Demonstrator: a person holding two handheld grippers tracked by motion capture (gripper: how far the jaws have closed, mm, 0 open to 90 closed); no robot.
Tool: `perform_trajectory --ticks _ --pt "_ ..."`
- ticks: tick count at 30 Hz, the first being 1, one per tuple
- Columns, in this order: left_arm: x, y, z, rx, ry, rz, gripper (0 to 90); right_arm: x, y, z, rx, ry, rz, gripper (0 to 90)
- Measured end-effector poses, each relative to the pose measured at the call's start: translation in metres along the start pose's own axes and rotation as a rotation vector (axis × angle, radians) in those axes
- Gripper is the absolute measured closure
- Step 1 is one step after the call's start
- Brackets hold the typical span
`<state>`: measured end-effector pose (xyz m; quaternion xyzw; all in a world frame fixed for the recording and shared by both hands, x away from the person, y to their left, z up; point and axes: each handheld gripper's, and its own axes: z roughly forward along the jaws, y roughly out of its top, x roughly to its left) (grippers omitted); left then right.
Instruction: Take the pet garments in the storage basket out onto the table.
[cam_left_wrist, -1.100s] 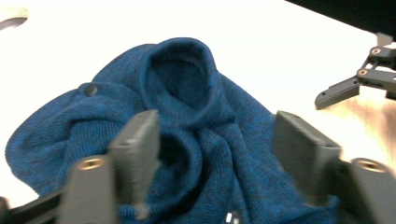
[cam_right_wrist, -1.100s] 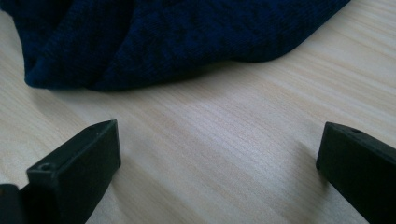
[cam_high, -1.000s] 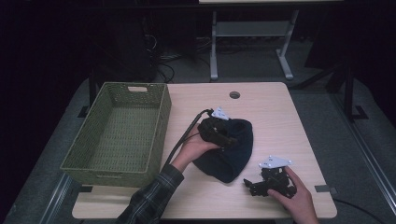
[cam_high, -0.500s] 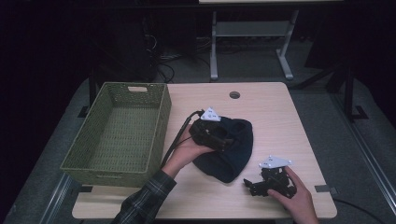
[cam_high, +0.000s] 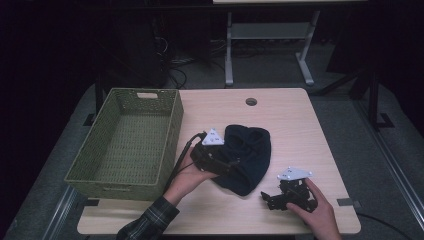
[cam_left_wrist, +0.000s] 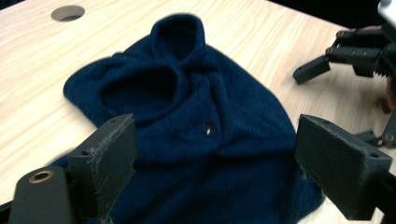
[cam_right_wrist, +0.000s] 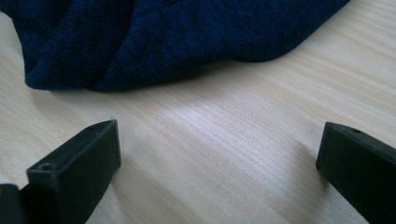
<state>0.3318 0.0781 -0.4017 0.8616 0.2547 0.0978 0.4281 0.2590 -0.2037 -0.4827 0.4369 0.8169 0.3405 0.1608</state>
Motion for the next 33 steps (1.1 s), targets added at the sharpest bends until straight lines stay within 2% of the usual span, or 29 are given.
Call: perform_trajectory --ticks 3,5,6,13,16,24,25,27,33 --pt "-0.004 -0.009 -0.004 -0.002 0.025 0.003 12.8 0.0 0.0 0.0 0.0 0.0 0.001 0.0" --pt "-0.006 -0.015 -0.006 -0.019 0.032 -0.014 12.9 0.0 0.0 0.0 0.0 0.0 0.0 0.0" --pt "-0.006 -0.019 -0.009 -0.012 0.04 -0.004 12.8 0.0 0.0 0.0 0.0 0.0 0.001 0.0" --pt "-0.009 -0.042 -0.015 -0.004 0.067 -0.034 12.9 0.0 0.0 0.0 -0.001 0.0 0.002 0.0" --pt "-0.012 -0.049 -0.014 0.012 0.078 -0.049 12.9 0.0 0.0 0.0 -0.001 0.0 0.002 0.0" --pt "-0.02 -0.069 -0.009 0.081 0.094 -0.057 12.9 0.0 0.0 0.0 -0.001 0.001 0.001 0.0" --pt "-0.022 -0.072 -0.007 0.092 0.095 -0.053 12.9 0.0 0.0 0.0 -0.001 0.001 0.001 0.0" --pt "-0.024 -0.077 -0.005 0.118 0.126 -0.03 12.9 0.0 0.0 0.0 -0.001 0.001 0.001 0.0" --pt "-0.027 -0.089 0.002 0.148 0.141 -0.033 12.8 0.0 0.0 0.0 0.0 0.001 0.001 0.0"
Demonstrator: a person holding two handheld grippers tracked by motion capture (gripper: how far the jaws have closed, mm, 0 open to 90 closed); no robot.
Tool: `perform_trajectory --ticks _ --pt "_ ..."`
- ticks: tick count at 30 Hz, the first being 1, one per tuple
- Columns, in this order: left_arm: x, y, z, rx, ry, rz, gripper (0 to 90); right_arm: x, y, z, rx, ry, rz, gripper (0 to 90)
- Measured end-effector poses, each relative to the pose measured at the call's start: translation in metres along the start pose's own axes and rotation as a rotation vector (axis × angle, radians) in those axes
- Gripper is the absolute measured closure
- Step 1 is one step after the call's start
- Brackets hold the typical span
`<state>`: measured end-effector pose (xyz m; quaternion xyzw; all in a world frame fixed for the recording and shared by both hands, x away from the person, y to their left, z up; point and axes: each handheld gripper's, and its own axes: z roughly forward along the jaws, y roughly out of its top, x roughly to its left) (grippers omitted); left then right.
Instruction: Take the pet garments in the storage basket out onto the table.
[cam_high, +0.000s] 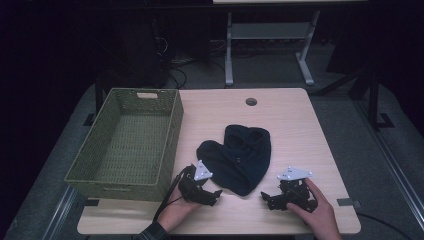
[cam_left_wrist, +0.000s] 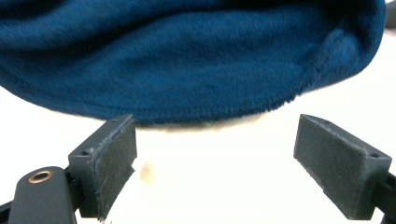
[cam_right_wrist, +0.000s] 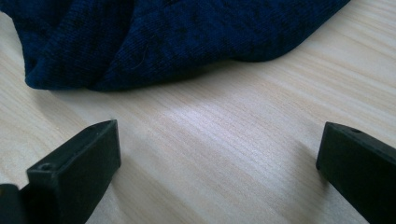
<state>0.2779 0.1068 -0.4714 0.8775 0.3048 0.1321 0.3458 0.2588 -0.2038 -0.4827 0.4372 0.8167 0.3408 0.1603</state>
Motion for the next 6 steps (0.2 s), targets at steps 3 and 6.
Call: perform_trajectory --ticks 3,6 --pt "-0.0014 -0.0051 0.0027 -0.032 -0.014 -0.007 12.5 0.0 0.0 0.0 -0.001 0.0 0.0 0.0" --pt "-0.0001 -0.0064 0.0023 -0.038 -0.025 0.0 12.6 0.0001 0.0 0.0 -0.001 0.0 0.0 0.0"
